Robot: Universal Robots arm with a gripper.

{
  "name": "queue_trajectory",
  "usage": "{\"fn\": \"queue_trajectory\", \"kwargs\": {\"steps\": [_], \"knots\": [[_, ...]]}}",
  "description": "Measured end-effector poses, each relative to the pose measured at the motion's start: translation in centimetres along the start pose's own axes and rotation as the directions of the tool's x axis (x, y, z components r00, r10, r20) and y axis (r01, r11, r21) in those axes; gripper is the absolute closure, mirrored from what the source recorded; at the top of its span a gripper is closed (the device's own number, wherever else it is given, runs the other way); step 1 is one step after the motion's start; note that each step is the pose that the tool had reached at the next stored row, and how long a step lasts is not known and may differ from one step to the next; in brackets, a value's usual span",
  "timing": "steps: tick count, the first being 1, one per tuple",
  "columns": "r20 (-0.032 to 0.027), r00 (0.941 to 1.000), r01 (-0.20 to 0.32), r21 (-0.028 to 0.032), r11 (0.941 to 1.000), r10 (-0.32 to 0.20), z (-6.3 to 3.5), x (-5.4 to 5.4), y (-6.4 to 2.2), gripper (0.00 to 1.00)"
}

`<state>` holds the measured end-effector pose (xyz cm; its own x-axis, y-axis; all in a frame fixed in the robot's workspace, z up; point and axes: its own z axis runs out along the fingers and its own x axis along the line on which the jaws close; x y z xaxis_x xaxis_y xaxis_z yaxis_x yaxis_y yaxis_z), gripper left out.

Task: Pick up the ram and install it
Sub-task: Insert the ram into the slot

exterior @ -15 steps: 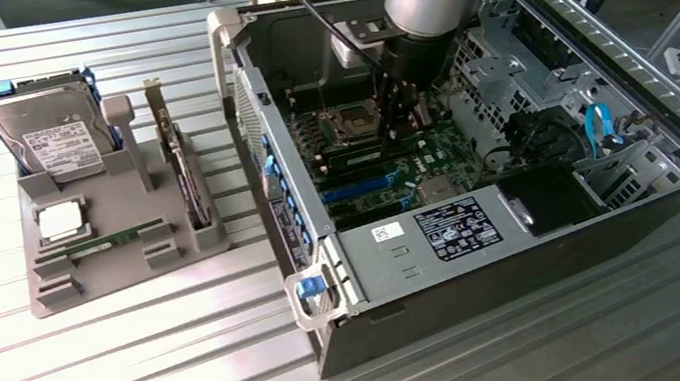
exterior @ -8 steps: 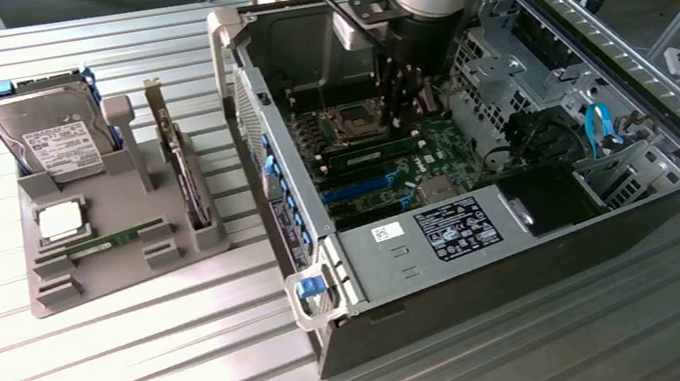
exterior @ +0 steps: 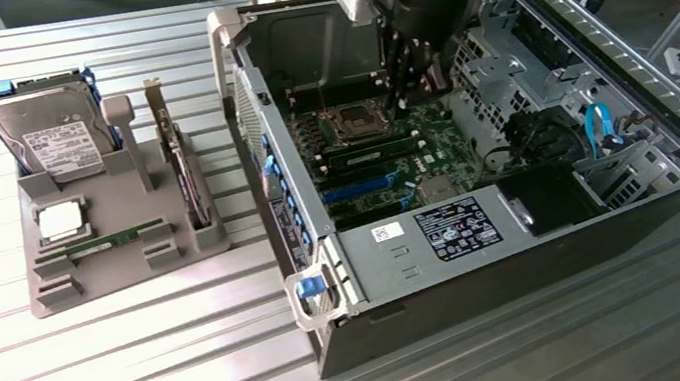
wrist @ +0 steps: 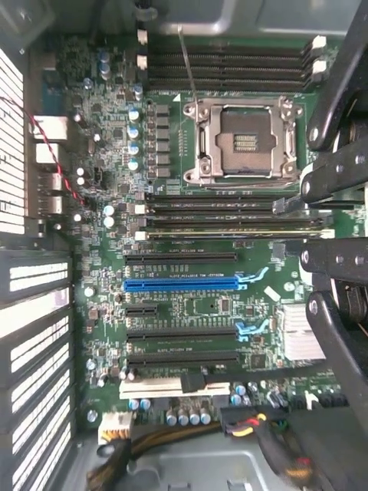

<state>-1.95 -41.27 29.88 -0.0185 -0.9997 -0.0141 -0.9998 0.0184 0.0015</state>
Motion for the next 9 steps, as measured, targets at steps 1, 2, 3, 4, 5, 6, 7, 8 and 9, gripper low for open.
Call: {"fn": "queue_trajectory", "kwargs": {"steps": [1, 2, 3, 4, 5, 6, 7, 8, 9], "knots": [[-0.0004, 1.0, 0.0, -0.0001, 1.0, 0.0, -0.29, 0.0, -0.01, 0.75], [-0.0006, 1.0, 0.0, 0.0, 1.0, 0.0, -0.68, 0.0, -0.02, 0.75], [-0.0013, 1.0, 0.0, -0.0001, 1.0, 0.0, -1.02, 0.0, -0.02, 0.75], [-0.002, 1.0, 0.0, -0.0002, 1.0, 0.0, -1.42, 0.0, -0.03, 0.75], [-0.0024, 1.0, 0.0, -0.0002, 1.0, 0.0, -1.72, 0.0, -0.03, 0.75], [-0.003, 1.0, 0.0, -0.0003, 1.0, 0.0, -2.02, 0.0, -0.04, 0.75], [-0.0033, 1.0, 0.0, -0.0003, 1.0, 0.0, -2.26, 0.0, -0.04, 0.75], [-0.0038, 1.0, 0.0, -0.0003, 1.0, 0.0, -2.47, 0.0, -0.04, 0.75], [-0.0044, 1.0, 0.0, -0.0003, 1.0, 0.0, -2.7, 0.0, -0.04, 0.75]]}}
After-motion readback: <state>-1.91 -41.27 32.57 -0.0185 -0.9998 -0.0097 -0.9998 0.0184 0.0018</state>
